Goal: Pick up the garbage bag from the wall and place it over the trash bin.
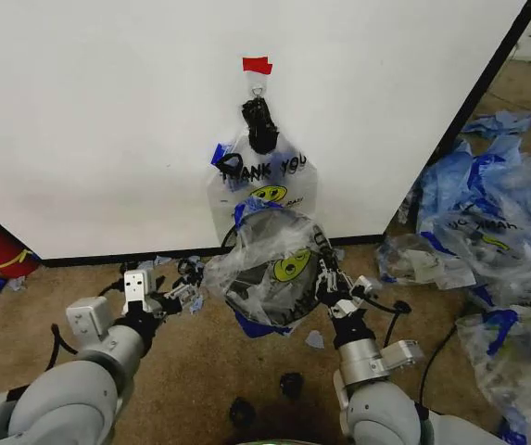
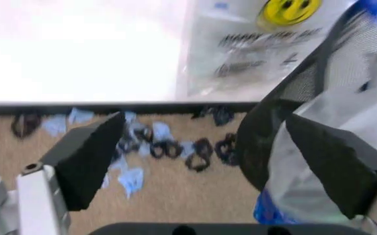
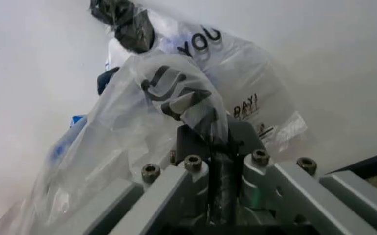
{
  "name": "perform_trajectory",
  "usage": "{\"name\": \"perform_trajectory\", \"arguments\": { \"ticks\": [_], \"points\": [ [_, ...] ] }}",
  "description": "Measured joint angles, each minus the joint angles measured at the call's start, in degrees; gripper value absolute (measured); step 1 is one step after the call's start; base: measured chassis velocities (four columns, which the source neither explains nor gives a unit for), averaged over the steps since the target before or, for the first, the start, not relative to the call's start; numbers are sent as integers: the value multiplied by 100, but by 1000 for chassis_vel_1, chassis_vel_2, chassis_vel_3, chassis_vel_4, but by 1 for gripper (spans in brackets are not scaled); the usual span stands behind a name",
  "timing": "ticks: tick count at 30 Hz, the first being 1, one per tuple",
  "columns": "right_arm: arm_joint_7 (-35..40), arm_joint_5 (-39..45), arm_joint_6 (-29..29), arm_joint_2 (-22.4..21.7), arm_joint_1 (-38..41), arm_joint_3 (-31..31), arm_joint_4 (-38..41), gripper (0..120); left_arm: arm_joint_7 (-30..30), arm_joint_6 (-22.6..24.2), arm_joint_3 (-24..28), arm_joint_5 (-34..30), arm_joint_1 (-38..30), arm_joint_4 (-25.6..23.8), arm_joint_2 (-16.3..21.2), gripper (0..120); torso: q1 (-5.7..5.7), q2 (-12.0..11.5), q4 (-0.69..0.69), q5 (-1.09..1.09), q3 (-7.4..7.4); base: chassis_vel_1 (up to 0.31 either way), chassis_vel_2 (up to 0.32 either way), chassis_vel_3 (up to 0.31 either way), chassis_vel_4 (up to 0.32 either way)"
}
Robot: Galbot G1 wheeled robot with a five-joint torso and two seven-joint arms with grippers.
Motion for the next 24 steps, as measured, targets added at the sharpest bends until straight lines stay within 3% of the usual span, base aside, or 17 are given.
{"name": "perform_trajectory", "arguments": {
  "ticks": [10,24],
  "points": [
    [-10,-58,-51,-168,176,-430,-19,1,687,29,0,451,-96,7,47,99,0,0,0,0,0,0,0,0,0],
    [3,323,-331,-48,736,-785,-66,1,1055,-13,49,208,-104,14,-326,96,0,0,0,0,0,0,0,0,0]
  ]
}}
